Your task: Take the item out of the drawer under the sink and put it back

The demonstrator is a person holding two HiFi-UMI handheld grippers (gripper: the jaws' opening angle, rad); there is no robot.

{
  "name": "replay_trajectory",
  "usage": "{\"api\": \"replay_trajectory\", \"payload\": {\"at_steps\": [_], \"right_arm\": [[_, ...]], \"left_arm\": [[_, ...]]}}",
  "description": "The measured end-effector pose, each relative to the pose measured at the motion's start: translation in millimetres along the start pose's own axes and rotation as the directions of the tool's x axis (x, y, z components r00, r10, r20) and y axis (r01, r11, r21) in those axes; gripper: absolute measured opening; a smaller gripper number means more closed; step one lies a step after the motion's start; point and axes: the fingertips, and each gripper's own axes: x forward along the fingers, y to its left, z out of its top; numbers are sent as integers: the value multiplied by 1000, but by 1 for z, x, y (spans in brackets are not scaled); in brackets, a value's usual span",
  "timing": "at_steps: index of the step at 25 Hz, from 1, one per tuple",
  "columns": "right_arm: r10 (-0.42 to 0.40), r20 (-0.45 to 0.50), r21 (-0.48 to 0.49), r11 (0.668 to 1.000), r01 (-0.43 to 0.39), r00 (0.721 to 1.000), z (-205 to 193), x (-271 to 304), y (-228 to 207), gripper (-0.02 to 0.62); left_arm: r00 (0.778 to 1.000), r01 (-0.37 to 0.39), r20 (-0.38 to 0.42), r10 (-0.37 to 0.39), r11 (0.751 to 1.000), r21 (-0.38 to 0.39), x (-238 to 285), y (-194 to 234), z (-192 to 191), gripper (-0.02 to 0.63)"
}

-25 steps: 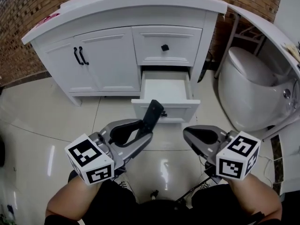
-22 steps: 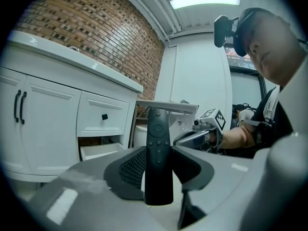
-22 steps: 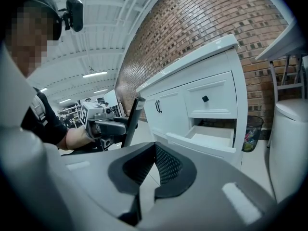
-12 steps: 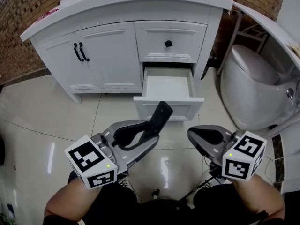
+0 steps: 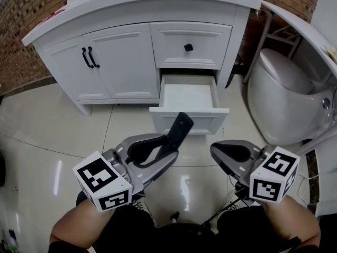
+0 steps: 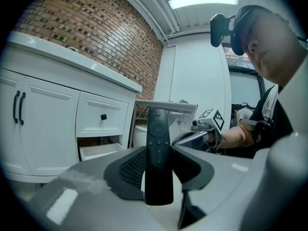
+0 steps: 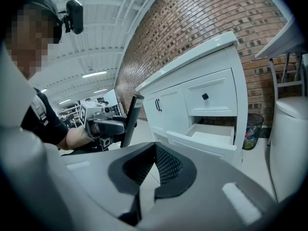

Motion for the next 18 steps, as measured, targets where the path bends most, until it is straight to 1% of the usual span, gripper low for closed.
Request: {"api": "replay_trajectory", "payload": {"at_steps": [18], "right_arm": [[0,0,-1,1000,0,1000,0,0,2,2]], "left_arm": [[1000,8,-9,-8,1000,-11,1,-1,-2,167]]}}
